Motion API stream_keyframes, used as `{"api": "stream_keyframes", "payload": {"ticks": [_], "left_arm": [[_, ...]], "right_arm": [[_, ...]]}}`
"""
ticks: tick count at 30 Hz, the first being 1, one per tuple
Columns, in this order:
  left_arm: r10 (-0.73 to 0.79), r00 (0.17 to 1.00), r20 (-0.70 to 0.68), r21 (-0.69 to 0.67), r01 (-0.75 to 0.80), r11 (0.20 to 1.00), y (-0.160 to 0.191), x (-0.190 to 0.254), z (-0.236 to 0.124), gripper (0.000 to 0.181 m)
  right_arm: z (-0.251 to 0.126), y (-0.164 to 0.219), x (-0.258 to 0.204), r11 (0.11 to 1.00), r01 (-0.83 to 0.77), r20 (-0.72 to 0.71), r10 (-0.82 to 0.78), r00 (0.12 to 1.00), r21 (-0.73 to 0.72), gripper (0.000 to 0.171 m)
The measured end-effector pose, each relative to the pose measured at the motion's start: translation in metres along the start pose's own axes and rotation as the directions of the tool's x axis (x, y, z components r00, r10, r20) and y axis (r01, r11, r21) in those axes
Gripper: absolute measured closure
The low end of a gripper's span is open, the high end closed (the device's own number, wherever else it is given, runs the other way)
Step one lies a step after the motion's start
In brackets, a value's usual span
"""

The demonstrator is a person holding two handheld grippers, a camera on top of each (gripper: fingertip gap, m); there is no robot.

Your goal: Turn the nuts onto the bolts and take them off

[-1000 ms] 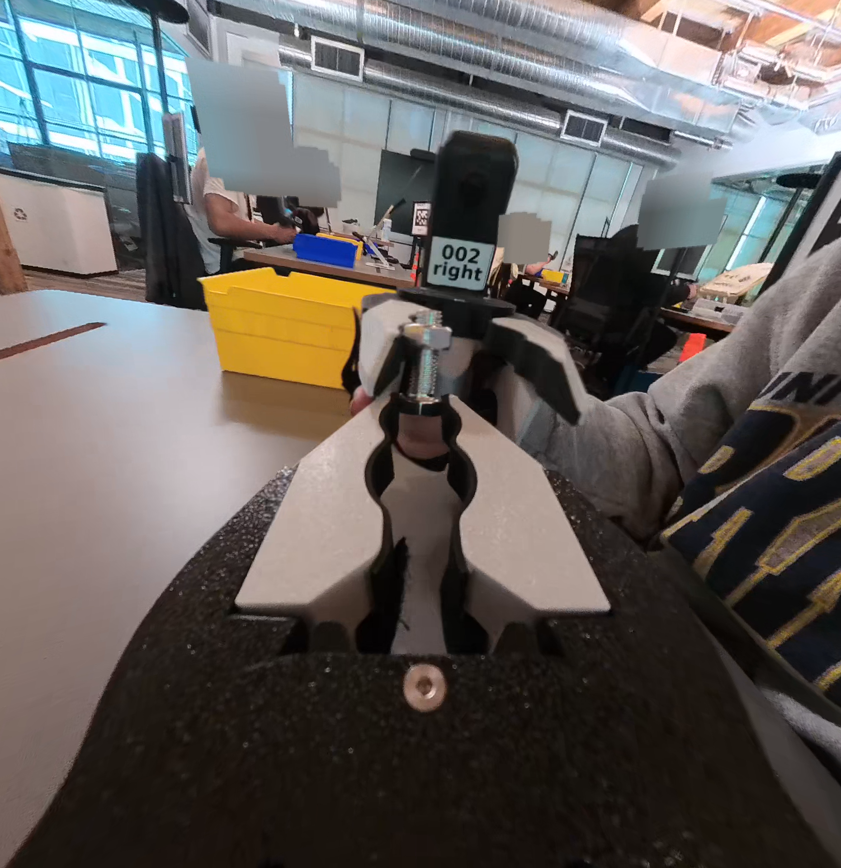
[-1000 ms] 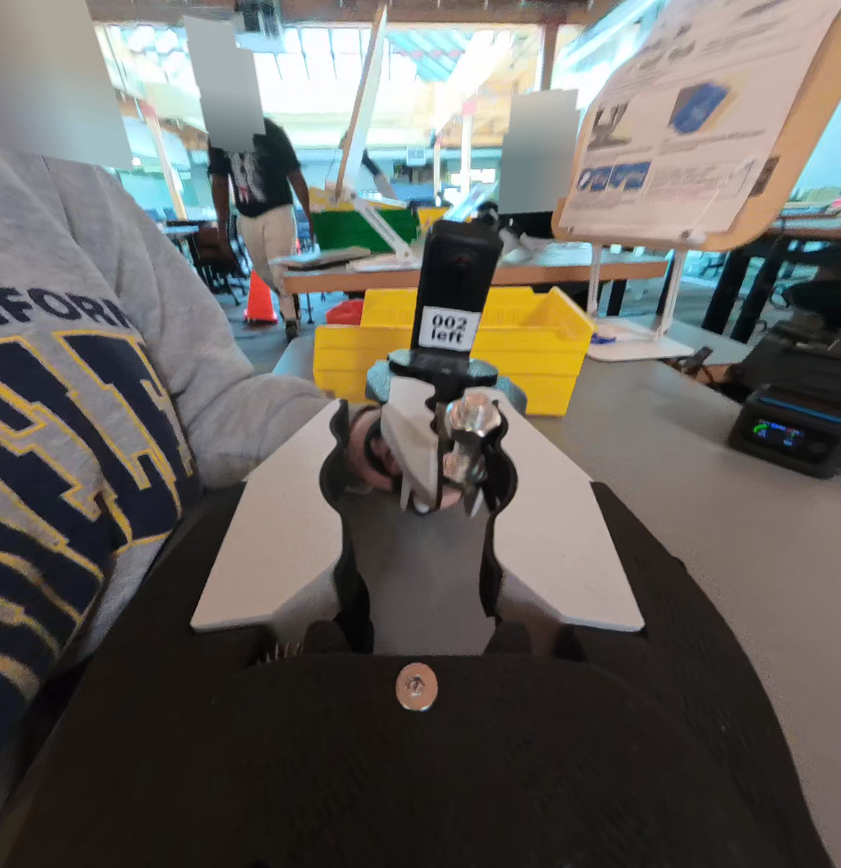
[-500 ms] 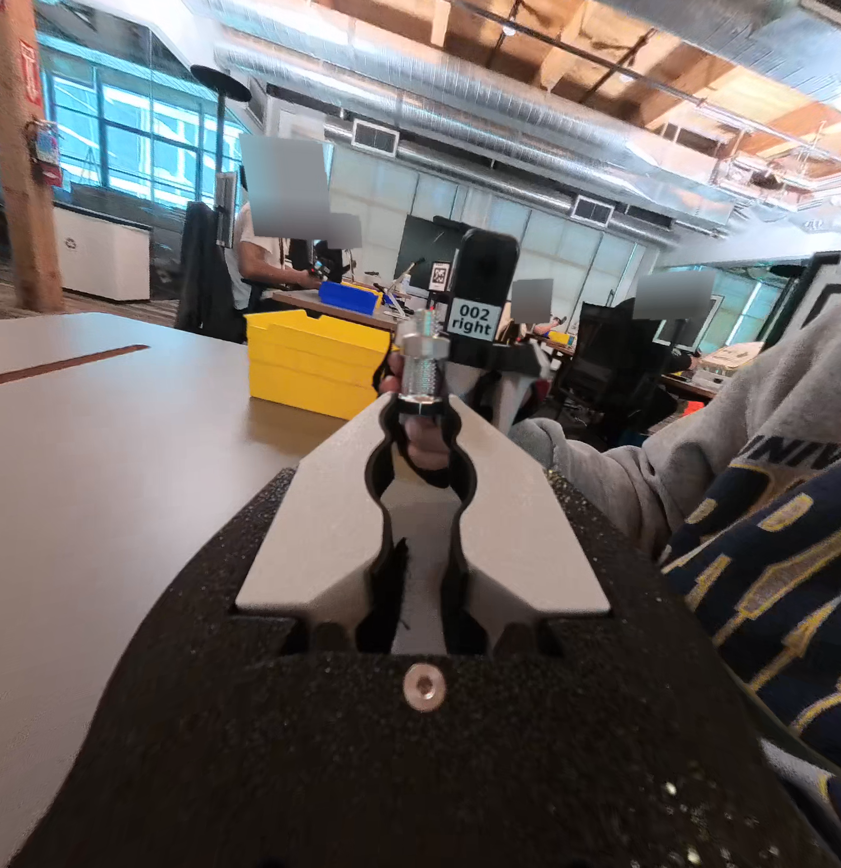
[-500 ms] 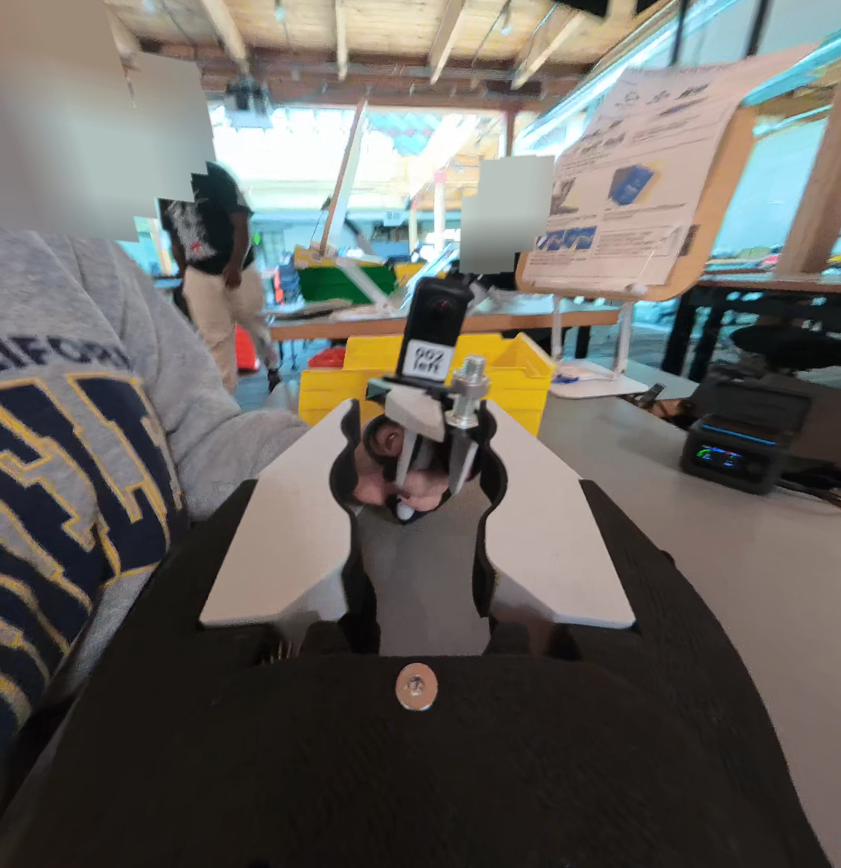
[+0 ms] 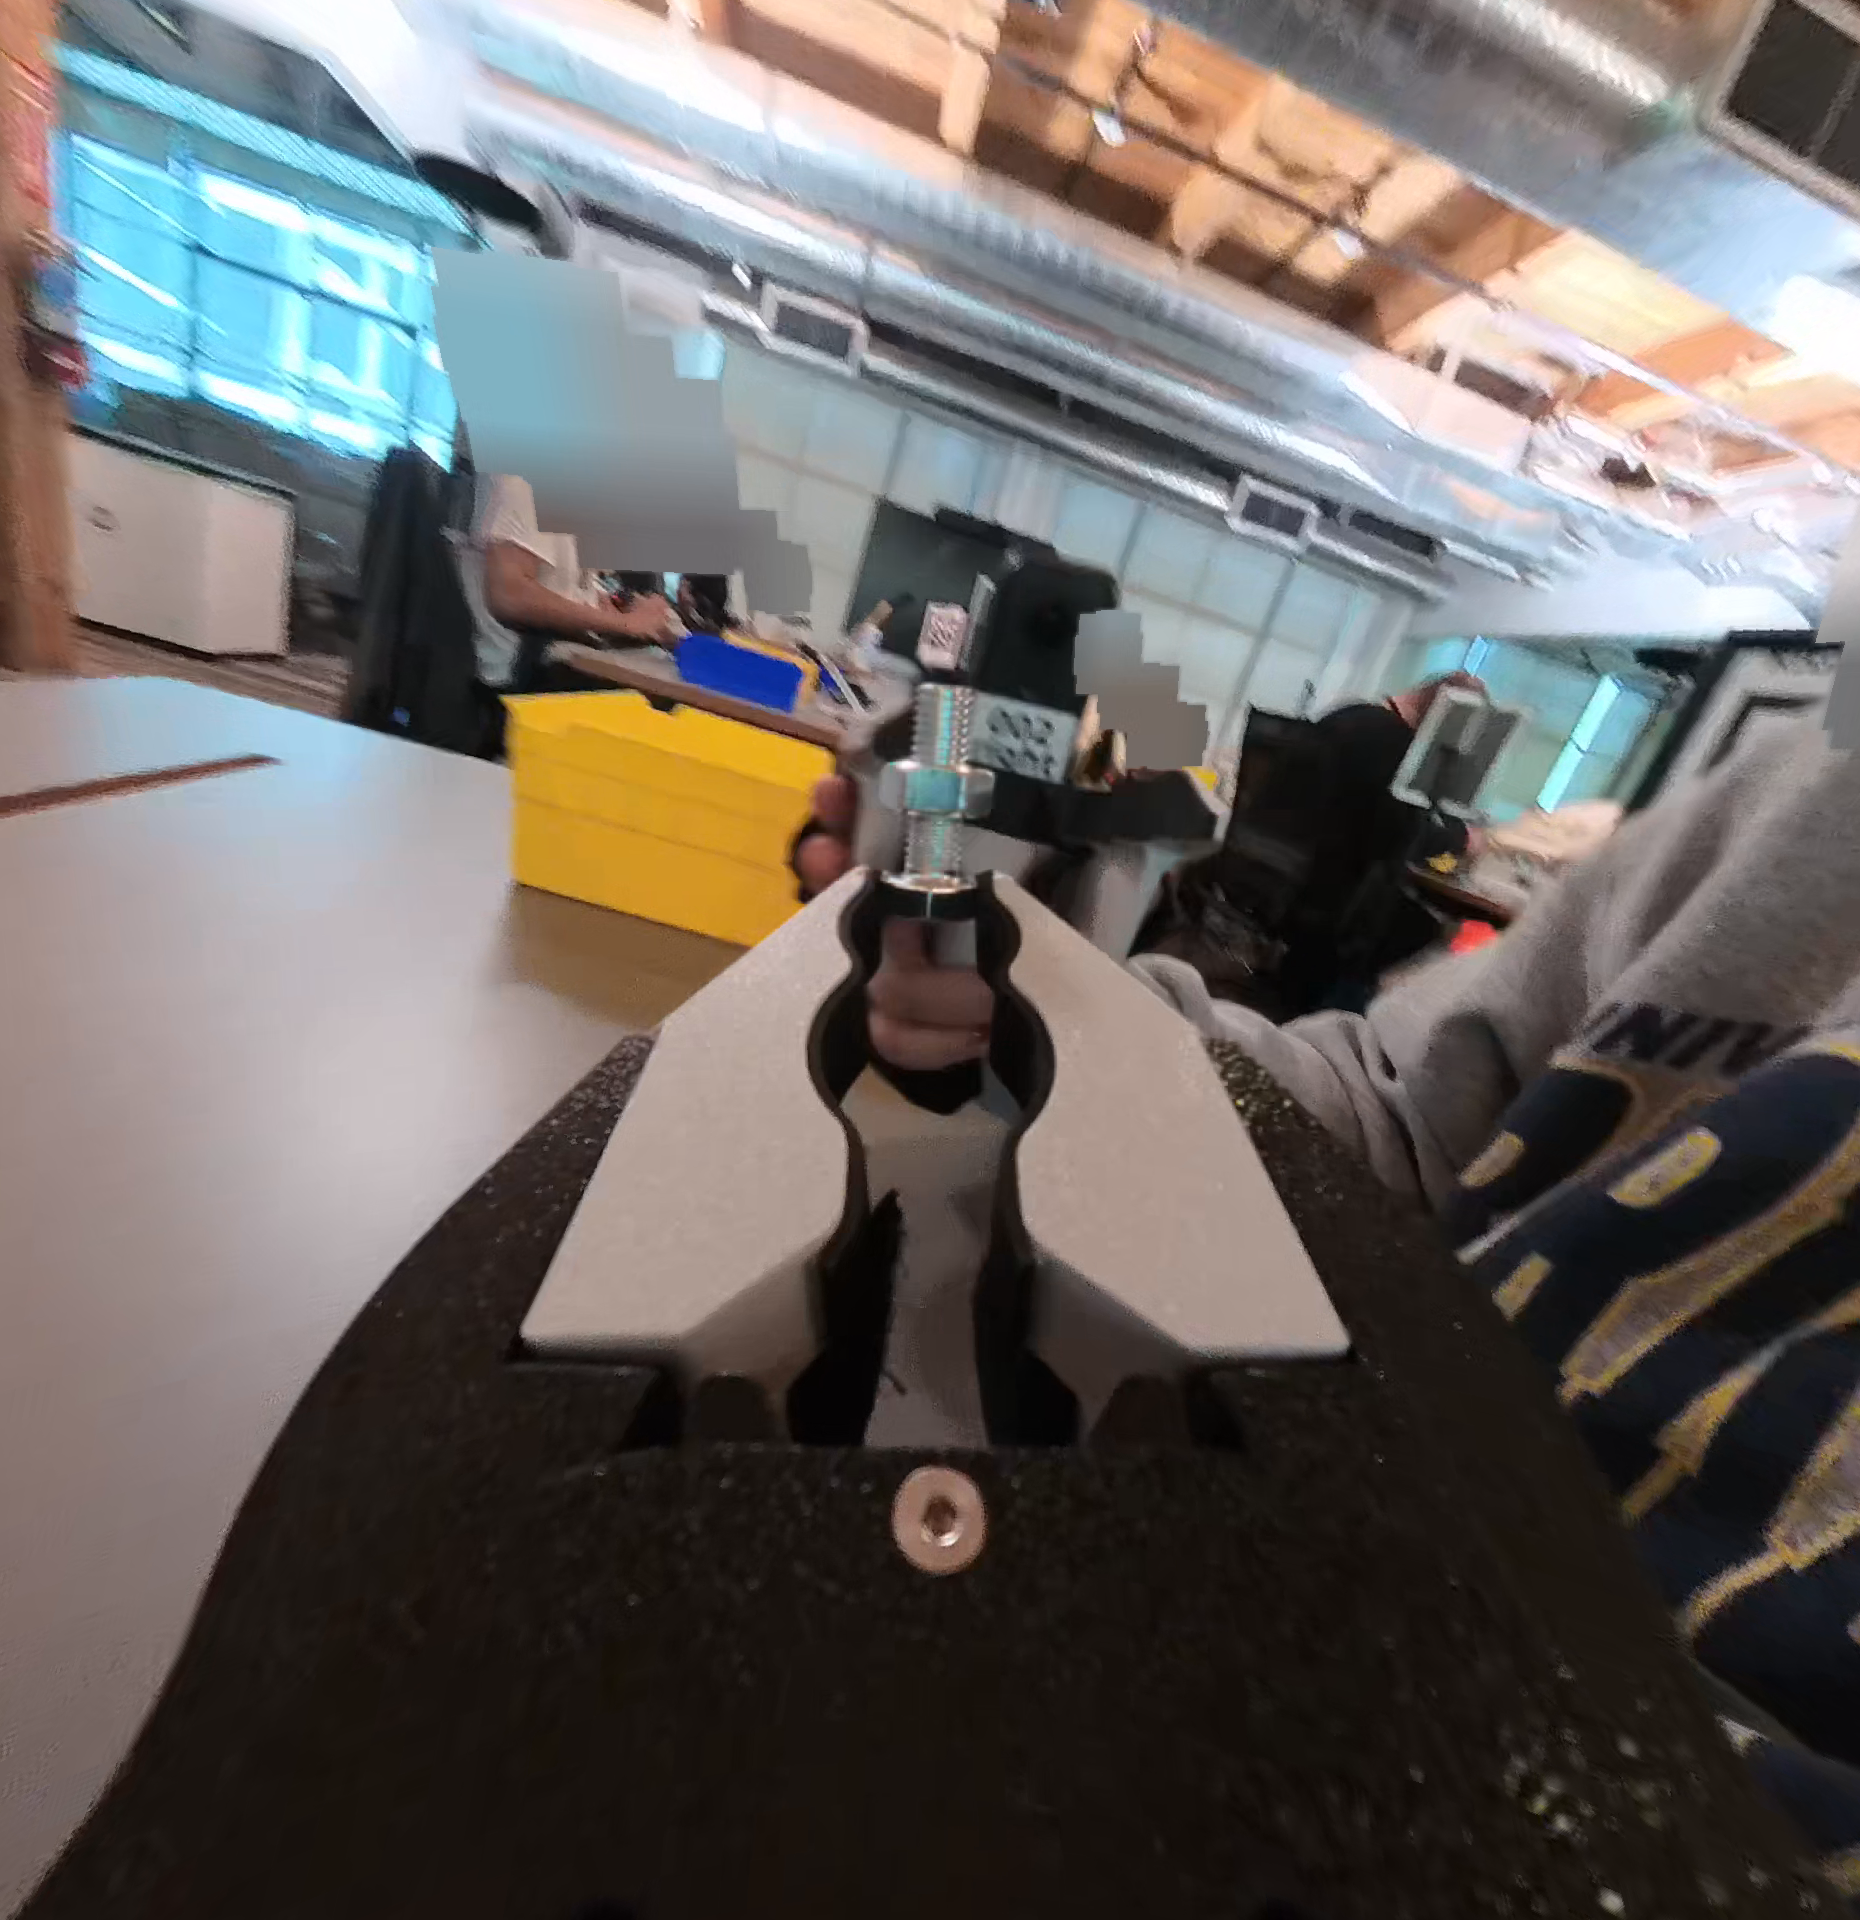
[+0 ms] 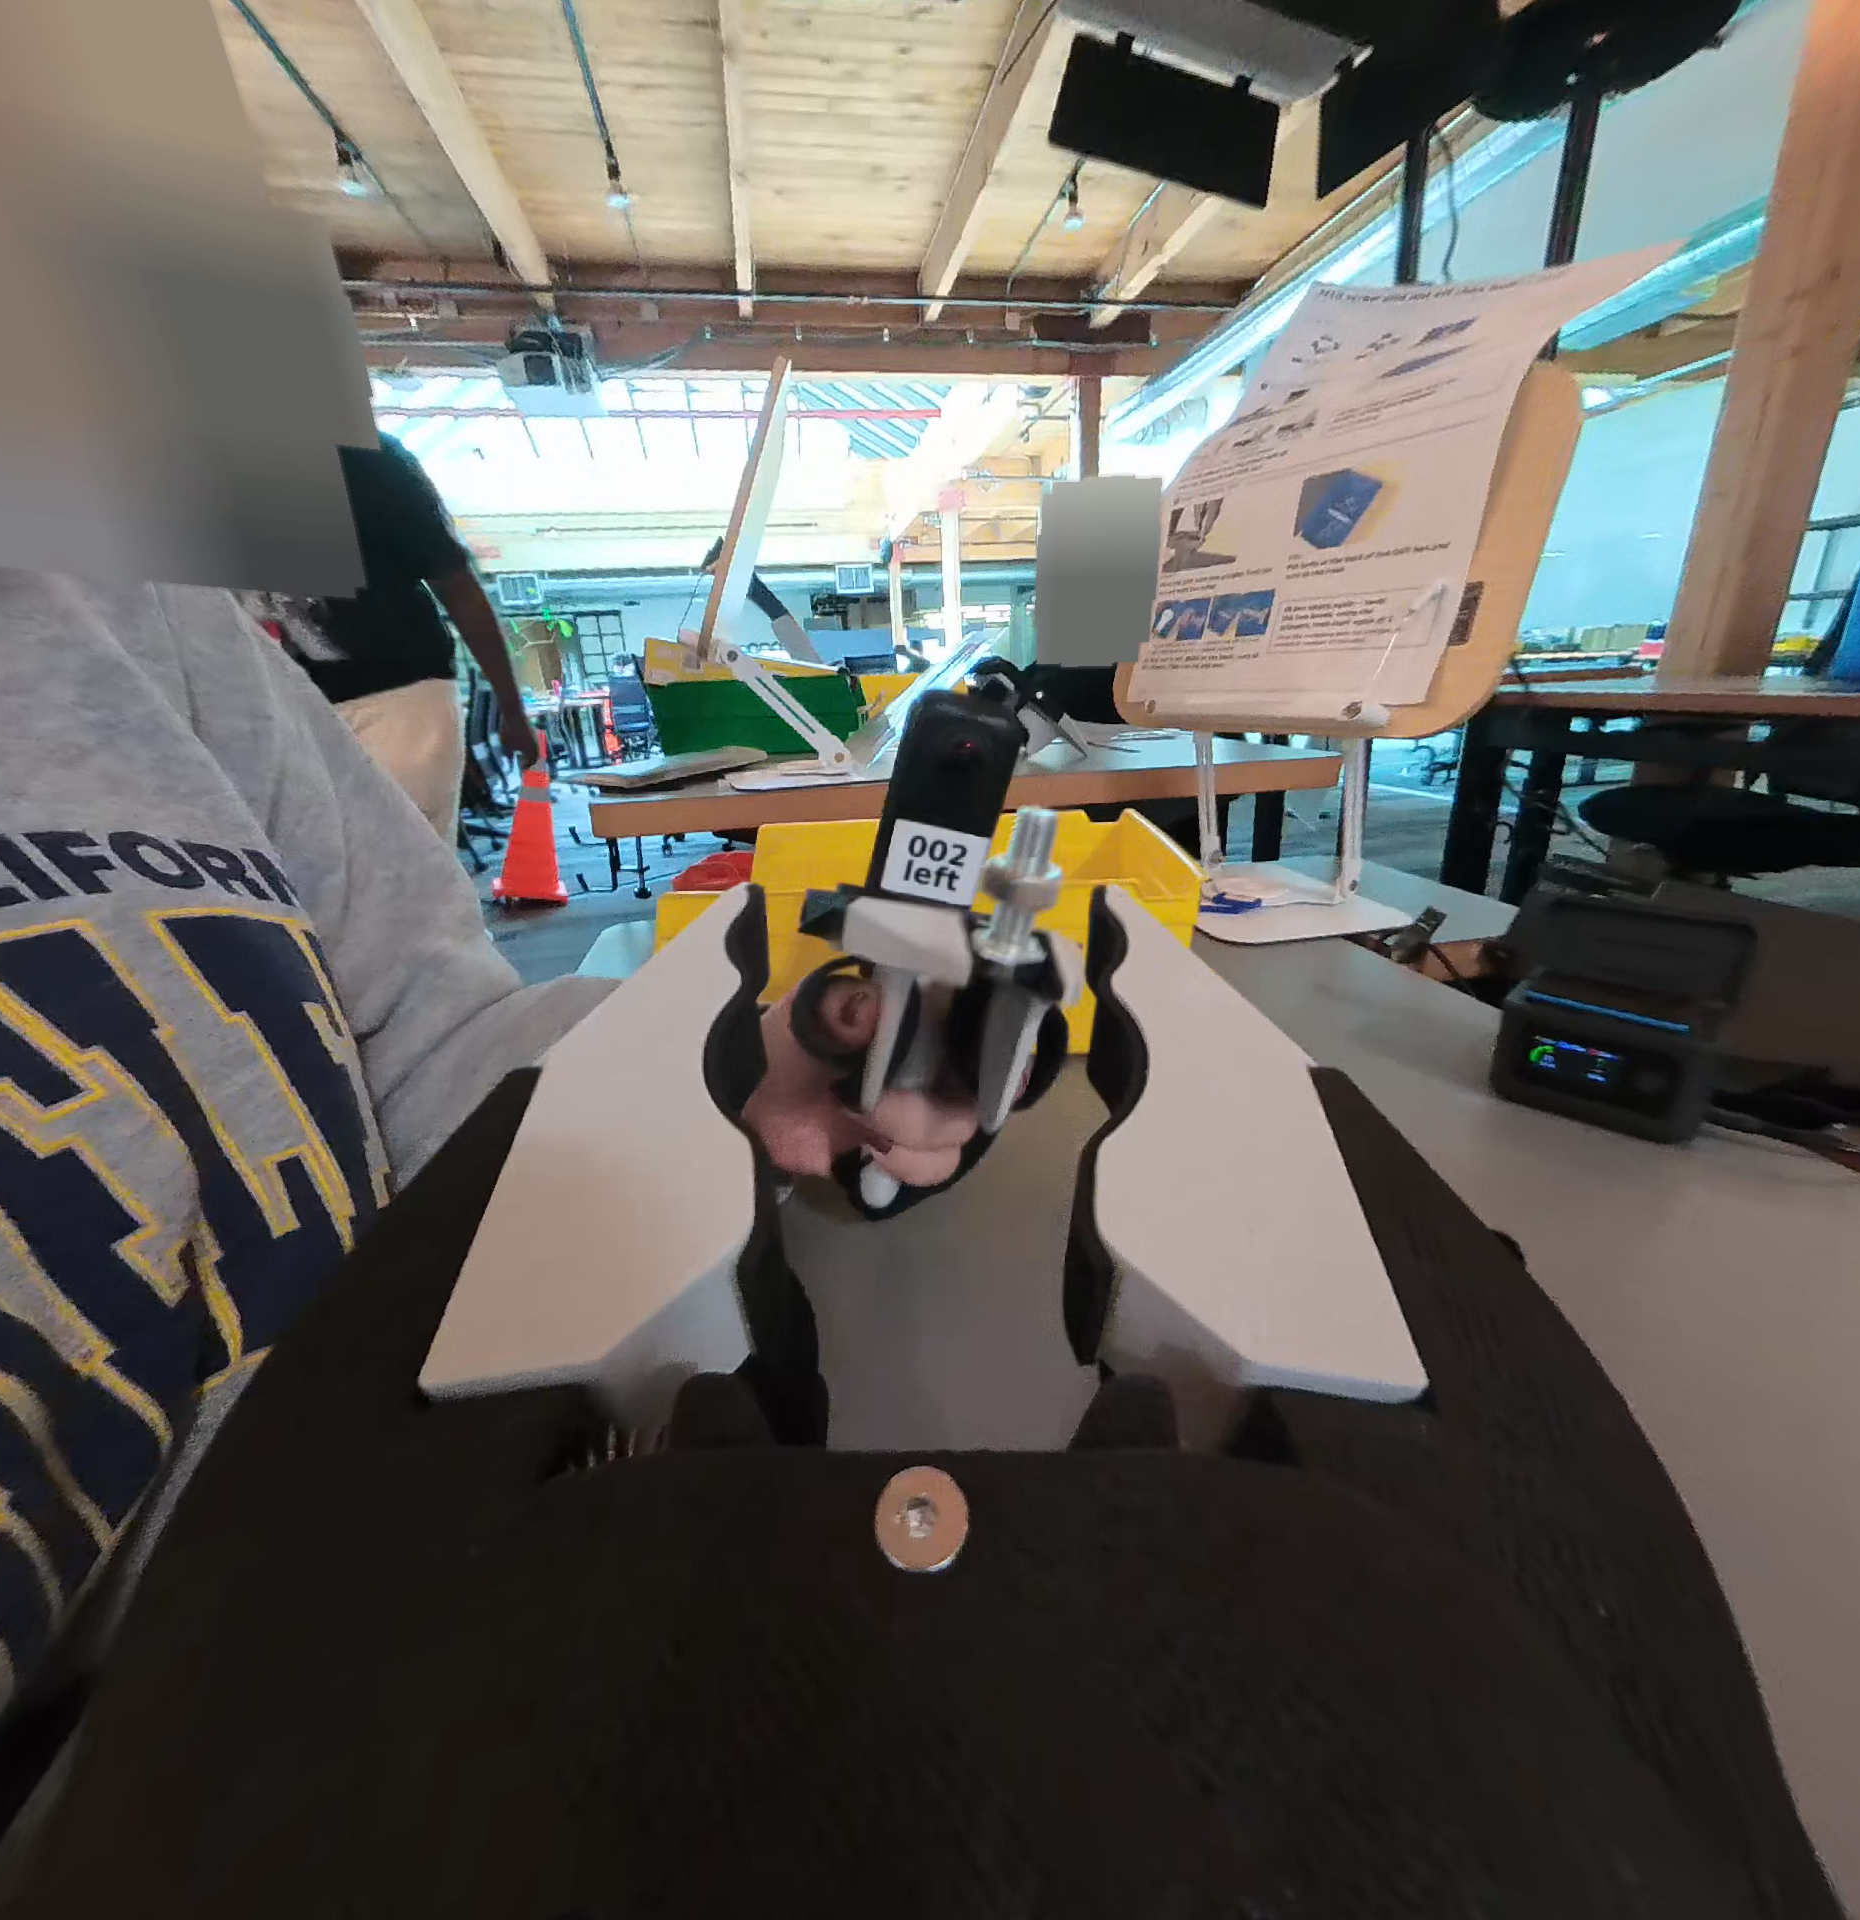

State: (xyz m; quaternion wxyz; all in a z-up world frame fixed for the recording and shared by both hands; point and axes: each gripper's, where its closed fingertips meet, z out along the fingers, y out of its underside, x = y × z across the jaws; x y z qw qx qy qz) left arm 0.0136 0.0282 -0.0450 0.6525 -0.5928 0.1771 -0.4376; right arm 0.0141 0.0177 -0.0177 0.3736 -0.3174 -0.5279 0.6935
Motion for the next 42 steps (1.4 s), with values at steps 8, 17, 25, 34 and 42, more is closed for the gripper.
{"api": "stream_keyframes", "payload": {"ticks": [8,17,25,34,42], "left_arm": [[-0.017,1.0,0.002,-0.01,0.017,1.0,0.005,-0.001,0.006,0.167],[0.017,1.0,0.027,0.001,-0.017,1.0,0.002,-0.003,0.003,0.167],[-0.019,1.0,-0.01,0.073,0.02,0.997,-0.011,0.0,-0.003,0.167],[-0.049,0.998,-0.025,0.066,0.05,0.997,-0.004,0.001,0.006,0.167],[0.018,1.0,0.002,-0.018,-0.018,1.0,0.013,0.0,0.018,0.167]], "right_arm": [[0.005,0.01,-0.011,0.998,-0.035,0.058,0.038,0.998,-0.049,0.105],[-0.001,0.017,0.011,0.996,-0.03,-0.051,0.026,0.998,-0.087,0.12],[-0.01,0.016,0.017,0.995,-0.012,-0.075,0.005,0.997,-0.095,0.161],[-0.014,0.013,0.011,0.991,0.017,-0.051,-0.024,0.998,-0.131,0.171],[-0.031,0.022,0.019,0.967,0.035,-0.195,-0.087,0.977,-0.253,0.158]]}}
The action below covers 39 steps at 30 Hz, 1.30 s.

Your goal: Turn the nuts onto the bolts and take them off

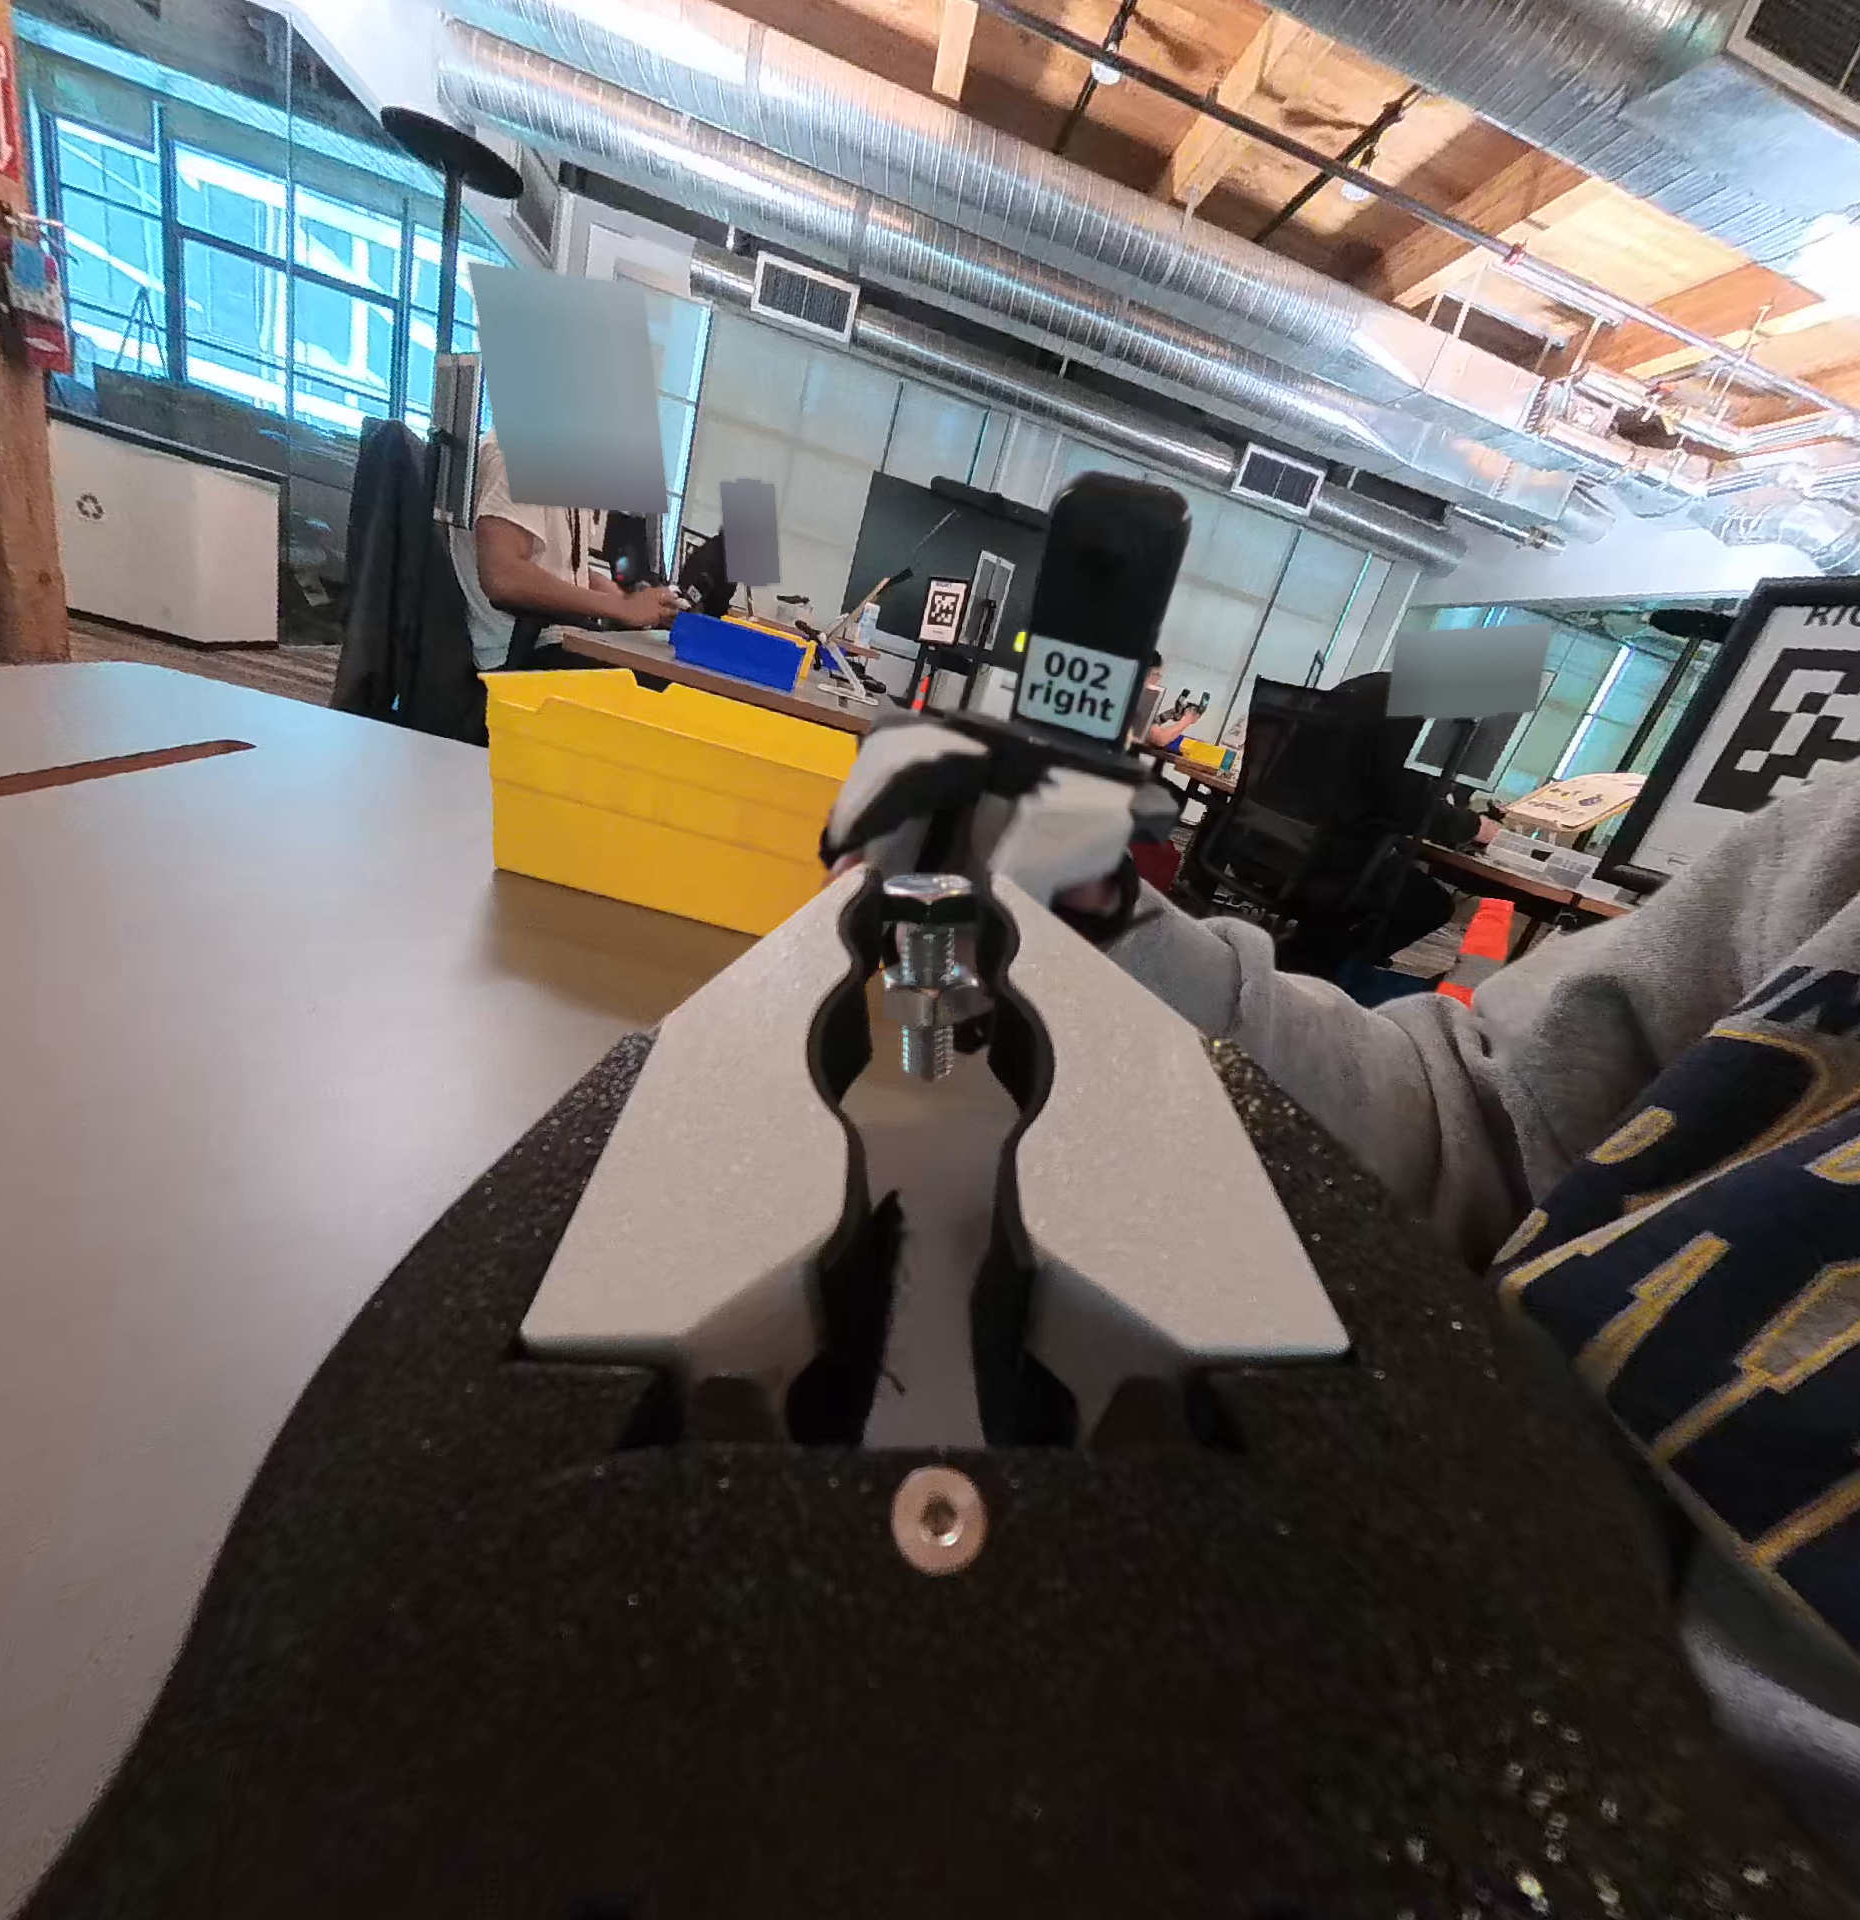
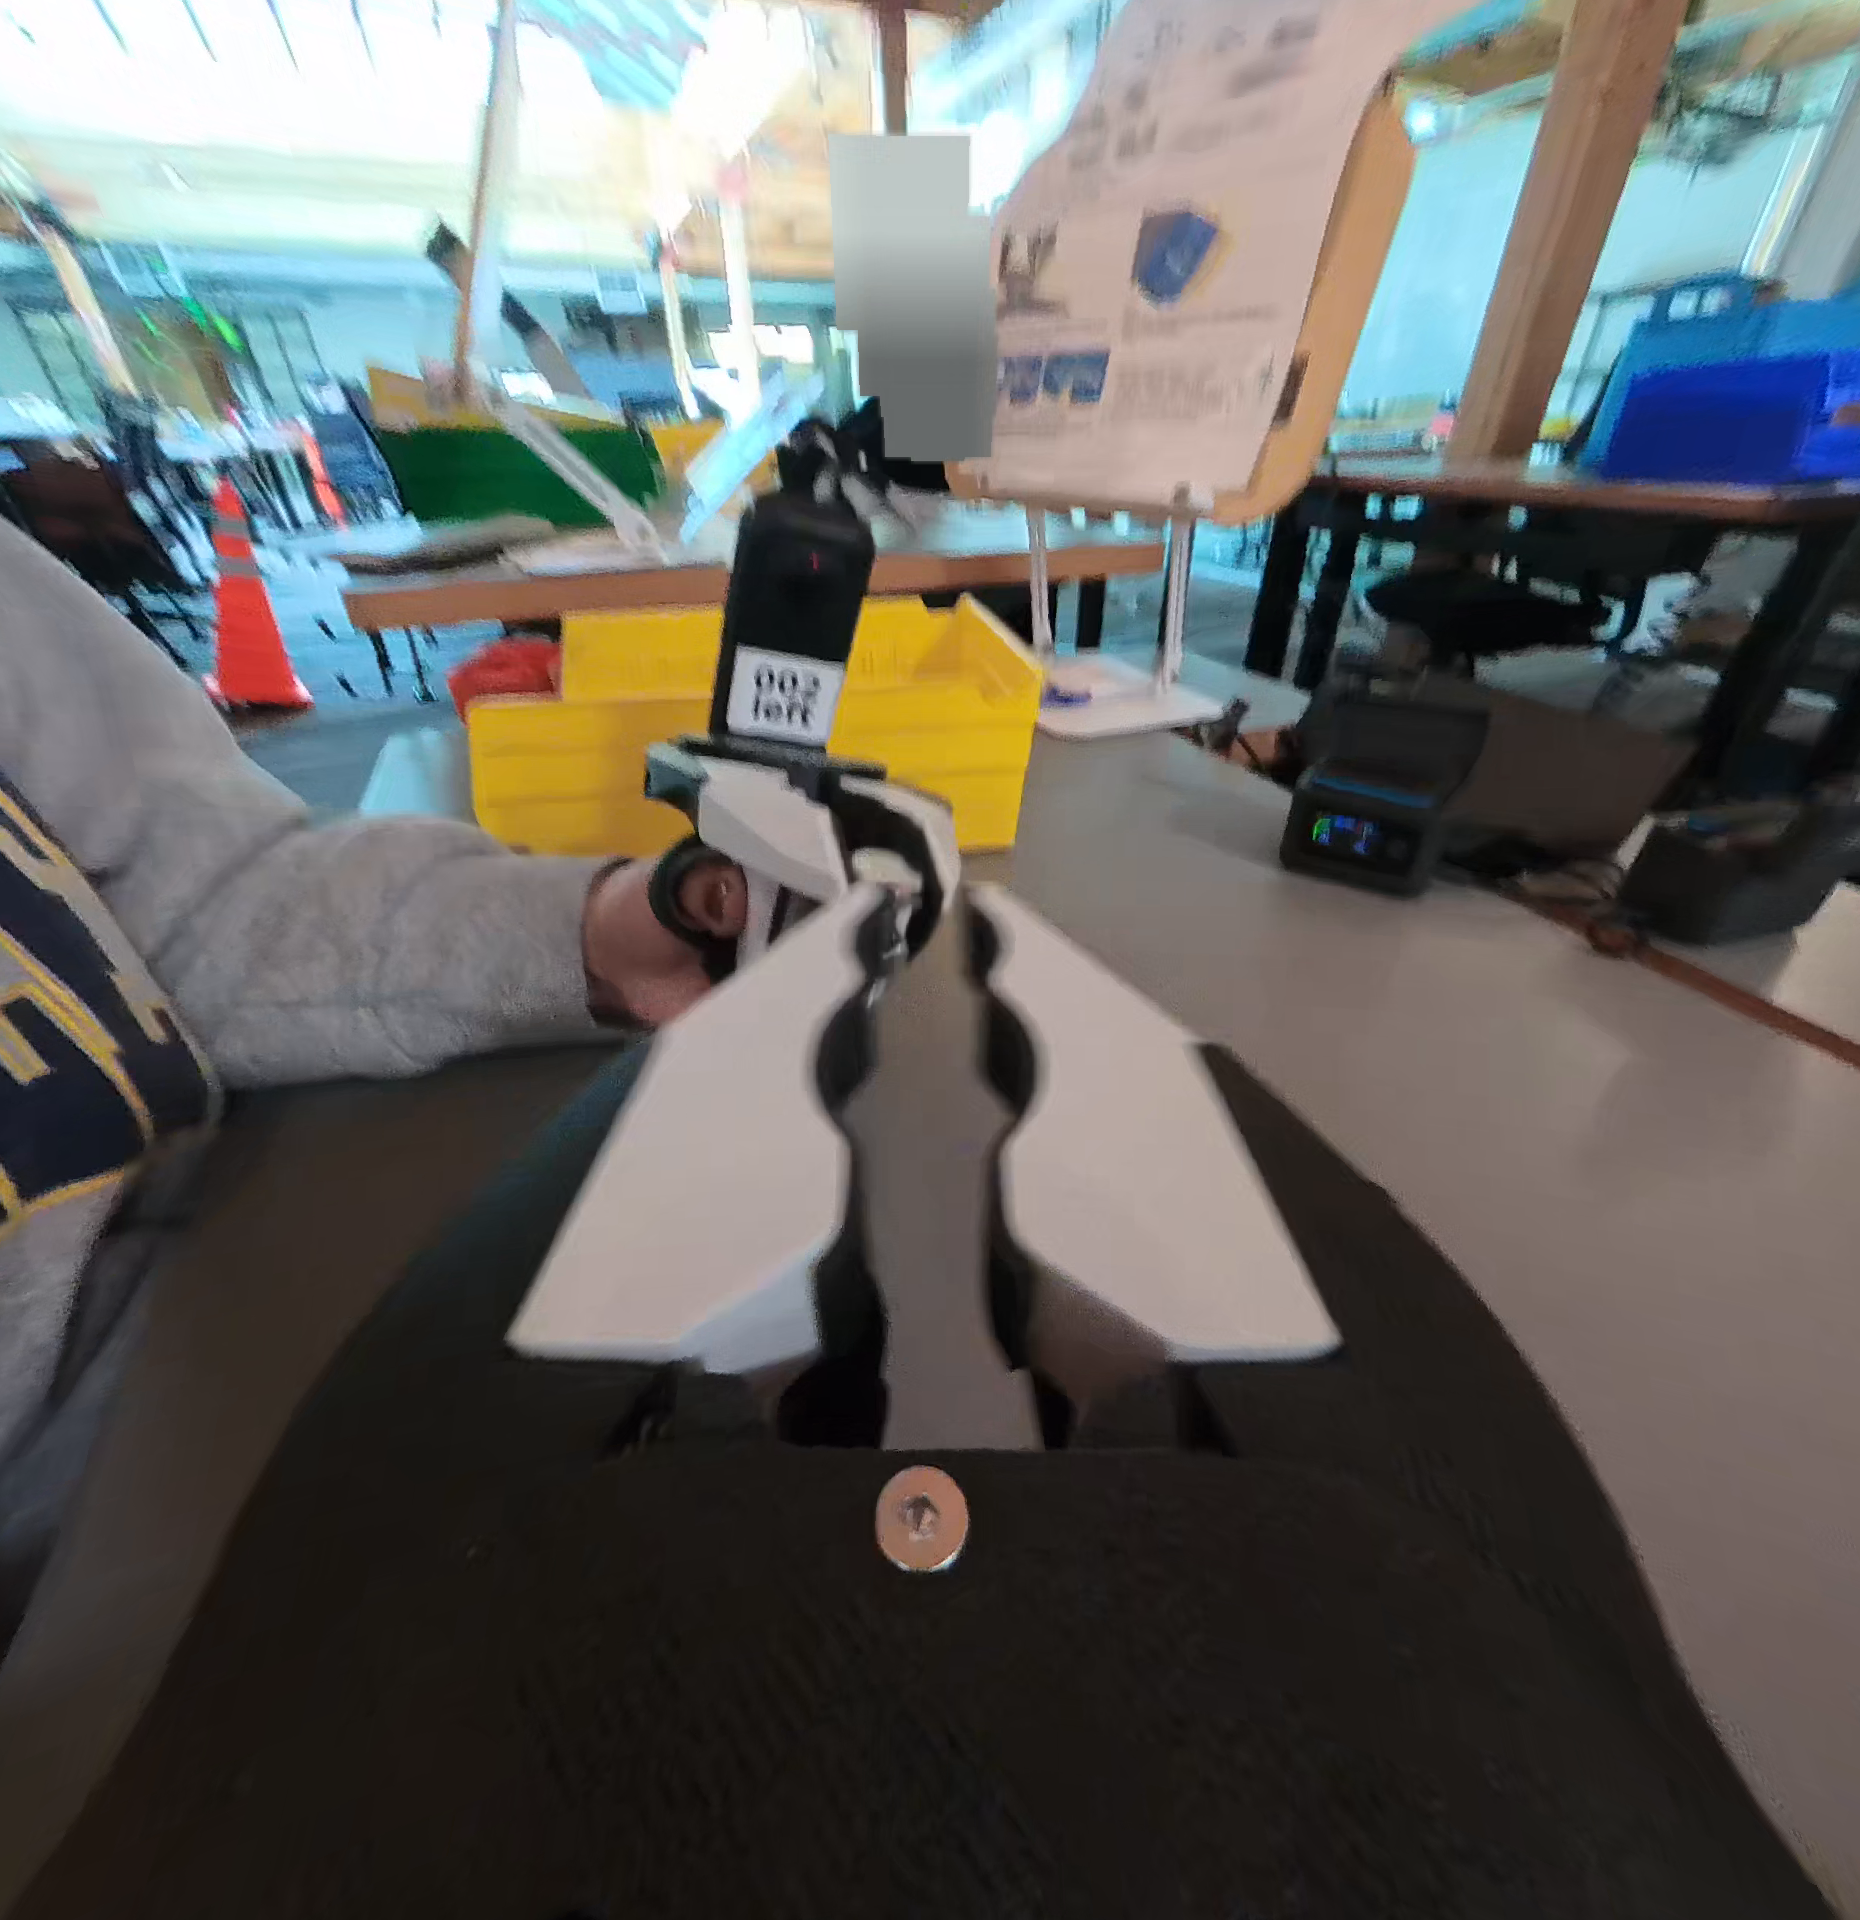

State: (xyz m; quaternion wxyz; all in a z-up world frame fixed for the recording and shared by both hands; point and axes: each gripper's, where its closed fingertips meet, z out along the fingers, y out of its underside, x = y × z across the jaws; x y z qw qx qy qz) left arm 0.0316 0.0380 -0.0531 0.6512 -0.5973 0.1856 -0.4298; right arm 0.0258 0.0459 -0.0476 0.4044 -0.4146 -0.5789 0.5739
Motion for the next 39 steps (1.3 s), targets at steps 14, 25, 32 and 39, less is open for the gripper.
{"api": "stream_keyframes", "payload": {"ticks": [14,25,32,39], "left_arm": [[-0.028,0.99,0.141,0.035,0.024,0.999,-0.002,-0.021,0.002,0.102],[0.219,0.818,0.532,-0.082,-0.208,0.975,-0.001,-0.067,-0.021,0.091],[0.232,0.819,0.524,-0.095,-0.215,0.972,0.001,-0.065,-0.02,0.092],[0.221,0.805,0.55,-0.08,-0.212,0.974,-0.002,-0.068,-0.024,0.09]], "right_arm": [[-0.031,-0.003,0.016,0.954,0.129,-0.244,-0.197,0.949,-0.269,0.154],[-0.339,0.074,0.137,0.473,-0.628,-0.771,-0.211,0.601,-0.618,0.154],[-0.361,0.133,0.15,0.324,-0.751,-0.815,-0.153,0.559,-0.576,0.154],[-0.354,0.08,0.178,0.661,-0.606,-0.892,-0.251,0.376,-0.442,0.119]]}}
